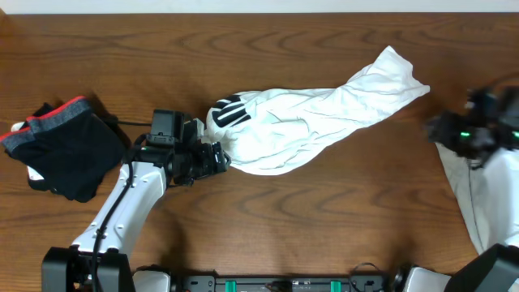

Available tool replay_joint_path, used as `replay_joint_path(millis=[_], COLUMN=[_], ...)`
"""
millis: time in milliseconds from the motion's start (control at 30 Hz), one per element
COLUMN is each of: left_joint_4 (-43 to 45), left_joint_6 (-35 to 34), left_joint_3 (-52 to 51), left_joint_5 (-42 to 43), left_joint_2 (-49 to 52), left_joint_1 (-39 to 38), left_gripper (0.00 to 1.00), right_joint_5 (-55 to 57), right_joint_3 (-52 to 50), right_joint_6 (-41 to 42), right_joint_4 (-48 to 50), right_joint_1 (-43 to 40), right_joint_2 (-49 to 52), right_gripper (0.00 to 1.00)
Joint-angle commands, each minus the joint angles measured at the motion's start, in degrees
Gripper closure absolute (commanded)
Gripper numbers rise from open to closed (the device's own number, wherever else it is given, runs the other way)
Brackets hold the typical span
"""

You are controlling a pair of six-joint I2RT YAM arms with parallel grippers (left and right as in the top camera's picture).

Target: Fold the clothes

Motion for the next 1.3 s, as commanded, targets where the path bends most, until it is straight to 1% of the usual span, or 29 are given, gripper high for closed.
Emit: replay_joint_path(millis=[0,67,167,433,500,567,633,733,767,800,867,967,1067,1133,1267], left_joint_4=[-0.31,0.42,2.05,9.68,10.95,13.60,16.17,18.93,19.21,18.99,17.40,12.07,5.11,2.14,0.76], left_joint_6=[0.52,0.52,-0.48,-0.52,-0.55,-0.55,-0.55,-0.52,-0.52,-0.50,-0.28,-0.31,-0.33,-0.33,-0.31], left_joint_3=[0.28,-0.02,-0.55,-0.83,-0.83,-0.83,-0.81,-0.79,-0.79,-0.76,-0.76,-0.74,-0.13,0.11,0.11], left_joint_5=[-0.68,-0.85,-3.23,-3.37,-3.19,-2.34,0.68,7.34,8.79,9.27,9.25,11.21,16.57,17.79,17.70], left_joint_2=[0.33,0.48,1.40,9.51,12.20,14.78,15.82,15.72,15.43,14.75,12.59,5.77,-5.33,-13.94,-28.92], left_joint_1=[-0.07,-0.07,-0.07,-0.09,-0.09,-0.09,-0.07,-0.07,-0.07,-0.04,0.31,2.21,5.46,7.32,9.31], left_gripper=[0.13,0.12,0.12,0.12,0.14,0.24,0.40,0.90,0.94,0.94,0.94,0.94,0.94,0.94,0.94], right_joint_5=[4.81,5.77,6.23,6.23,6.23,6.23,6.23,6.43,6.88,7.43,8.44,9.07,9.05,9.01,8.07], right_joint_3=[0.24,0.24,0.24,0.24,0.24,0.24,0.24,0.24,0.24,0.24,0.24,0.24,0.24,0.24,0.24], right_joint_6=[-2.97,-2.99,-2.93,-2.93,-2.93,-2.93,-2.93,-2.95,-2.95,-2.91,-2.75,-2.73,-2.71,-2.71,-2.54], right_joint_4=[-0.70,-0.66,-0.72,-3.15,-3.43,-3.56,-3.54,-3.56,-3.58,-3.63,-3.72,-3.72,-3.54,-3.21,-2.49], right_joint_1=[6.67,9.70,11.63,12.02,12.02,12.02,12.02,12.02,12.02,12.02,12.02,12.02,12.02,12.02,12.22], right_joint_2=[1.16,1.70,1.86,1.86,1.86,1.86,1.86,1.86,1.86,1.86,1.86,1.86,1.86,1.86,1.86], right_gripper=[0.30,0.29,0.29,0.29,0.29,0.29,0.30,0.32,0.34,0.34,0.34,0.34,0.33,0.32,0.30])
